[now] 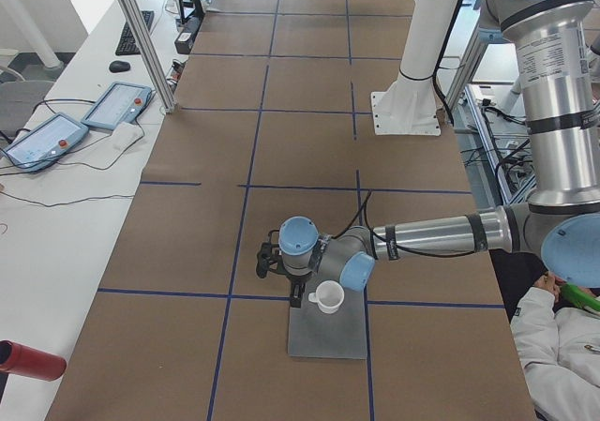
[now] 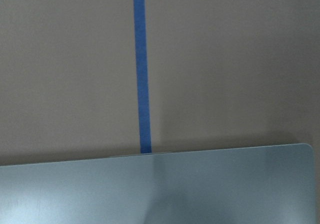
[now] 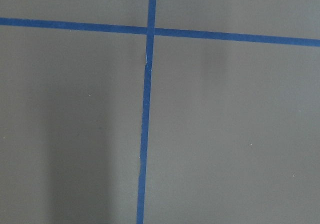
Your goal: Place cup on laptop
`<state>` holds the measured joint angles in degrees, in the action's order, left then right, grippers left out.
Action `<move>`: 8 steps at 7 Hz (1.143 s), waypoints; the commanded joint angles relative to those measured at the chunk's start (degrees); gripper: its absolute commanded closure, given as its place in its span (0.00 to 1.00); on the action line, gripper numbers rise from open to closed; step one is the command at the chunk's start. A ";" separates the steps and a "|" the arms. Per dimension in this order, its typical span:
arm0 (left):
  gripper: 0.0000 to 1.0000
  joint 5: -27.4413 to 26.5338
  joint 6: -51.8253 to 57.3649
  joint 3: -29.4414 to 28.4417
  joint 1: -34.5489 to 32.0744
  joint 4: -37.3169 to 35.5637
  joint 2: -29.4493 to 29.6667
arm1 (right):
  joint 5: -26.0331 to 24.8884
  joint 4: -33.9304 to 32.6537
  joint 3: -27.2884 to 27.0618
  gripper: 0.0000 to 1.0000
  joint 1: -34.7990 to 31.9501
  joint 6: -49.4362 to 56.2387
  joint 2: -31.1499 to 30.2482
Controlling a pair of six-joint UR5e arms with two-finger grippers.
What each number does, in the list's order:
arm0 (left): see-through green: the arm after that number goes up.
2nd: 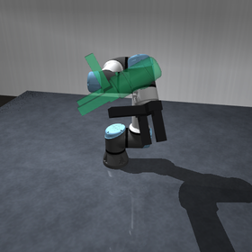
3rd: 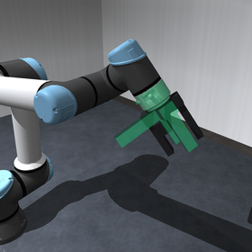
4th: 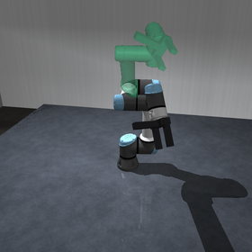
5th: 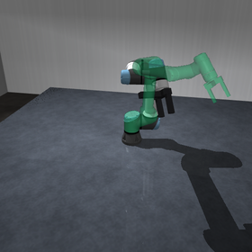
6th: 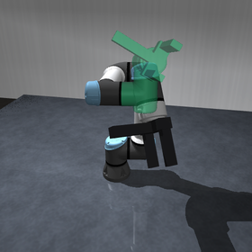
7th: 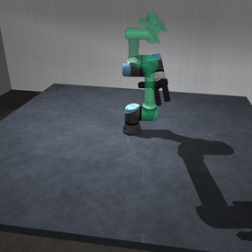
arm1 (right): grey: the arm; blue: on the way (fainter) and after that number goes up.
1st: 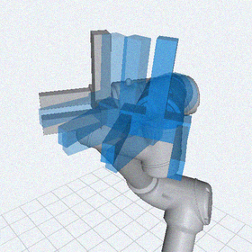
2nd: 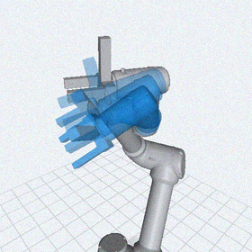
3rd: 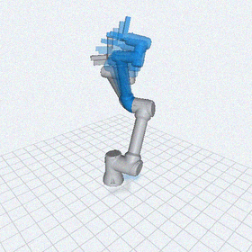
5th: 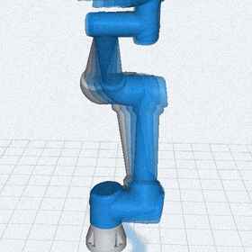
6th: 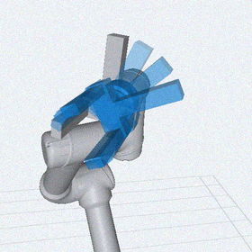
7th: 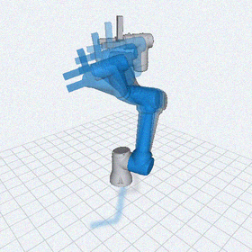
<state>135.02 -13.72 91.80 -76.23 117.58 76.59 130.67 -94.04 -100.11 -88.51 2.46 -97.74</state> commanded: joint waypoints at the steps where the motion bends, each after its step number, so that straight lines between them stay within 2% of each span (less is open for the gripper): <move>1: 0.00 -0.72 20.12 7.48 -10.56 -20.98 0.41 | 0.03 -0.01 0.00 0.00 0.00 0.00 0.00; 2: 0.00 -2.55 24.49 9.78 -13.56 -25.69 0.49 | 0.03 -0.01 0.00 0.00 0.00 0.00 0.00; 8: 0.00 -2.92 23.04 11.03 -13.86 -25.12 0.23 | 0.03 -0.01 0.00 0.00 0.00 0.00 0.00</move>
<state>132.12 9.31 102.50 -90.06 92.45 76.85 130.62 -94.04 -100.11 -88.51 2.46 -97.73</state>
